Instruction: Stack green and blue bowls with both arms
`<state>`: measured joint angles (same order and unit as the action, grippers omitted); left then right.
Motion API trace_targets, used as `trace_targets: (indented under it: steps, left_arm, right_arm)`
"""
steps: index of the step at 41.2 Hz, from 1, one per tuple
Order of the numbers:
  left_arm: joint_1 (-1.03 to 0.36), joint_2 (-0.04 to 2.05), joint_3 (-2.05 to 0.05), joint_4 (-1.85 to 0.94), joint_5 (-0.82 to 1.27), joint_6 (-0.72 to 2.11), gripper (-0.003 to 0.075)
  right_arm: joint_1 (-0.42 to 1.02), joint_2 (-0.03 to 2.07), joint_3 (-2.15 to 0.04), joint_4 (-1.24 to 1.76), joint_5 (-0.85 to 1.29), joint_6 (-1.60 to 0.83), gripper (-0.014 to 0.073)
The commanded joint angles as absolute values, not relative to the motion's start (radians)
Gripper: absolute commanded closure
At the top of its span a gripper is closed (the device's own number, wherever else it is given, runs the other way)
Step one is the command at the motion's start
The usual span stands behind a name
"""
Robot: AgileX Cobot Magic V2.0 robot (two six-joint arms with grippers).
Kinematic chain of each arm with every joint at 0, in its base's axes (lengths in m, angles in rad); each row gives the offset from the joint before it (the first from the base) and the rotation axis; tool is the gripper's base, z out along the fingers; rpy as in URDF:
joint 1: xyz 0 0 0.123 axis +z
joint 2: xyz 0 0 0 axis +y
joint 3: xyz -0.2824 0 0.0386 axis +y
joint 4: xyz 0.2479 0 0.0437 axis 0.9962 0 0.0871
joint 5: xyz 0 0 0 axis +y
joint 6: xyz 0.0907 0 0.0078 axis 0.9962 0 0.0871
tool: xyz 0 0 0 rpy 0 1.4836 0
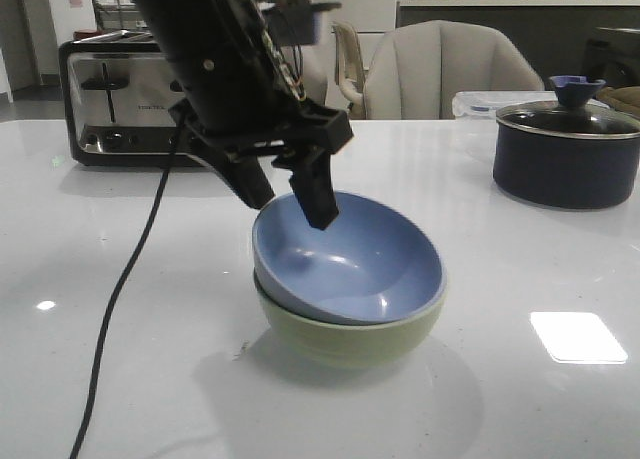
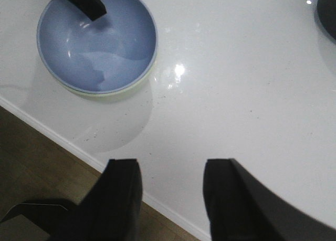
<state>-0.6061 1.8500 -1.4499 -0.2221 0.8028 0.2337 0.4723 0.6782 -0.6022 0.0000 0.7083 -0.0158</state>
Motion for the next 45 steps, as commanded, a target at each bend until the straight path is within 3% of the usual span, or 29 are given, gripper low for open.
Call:
trace_targets:
  steps: [1, 11, 29, 45]
  left_arm:
    - [-0.603, 1.706, -1.491, -0.209, 0.81, 0.231, 0.0188]
    - [-0.603, 1.483, -1.461, -0.2, 0.898, 0.231, 0.0189]
    - [-0.604, 0.979, -1.066, -0.188, 0.892, 0.224, 0.0189]
    - [-0.604, 0.573, -0.805, 0.028, 0.906, -0.025, 0.0189]
  right_arm:
    - [0.474, 0.675, -0.627, -0.005, 0.647, -0.025, 0.0184]
    - [0.474, 0.675, -0.627, -0.005, 0.647, -0.025, 0.0184]
    - [0.474, 0.675, -0.627, -0.005, 0.647, -0.025, 0.0184]
    - [0.474, 0.675, -0.627, -0.005, 0.647, -0.025, 0.0184]
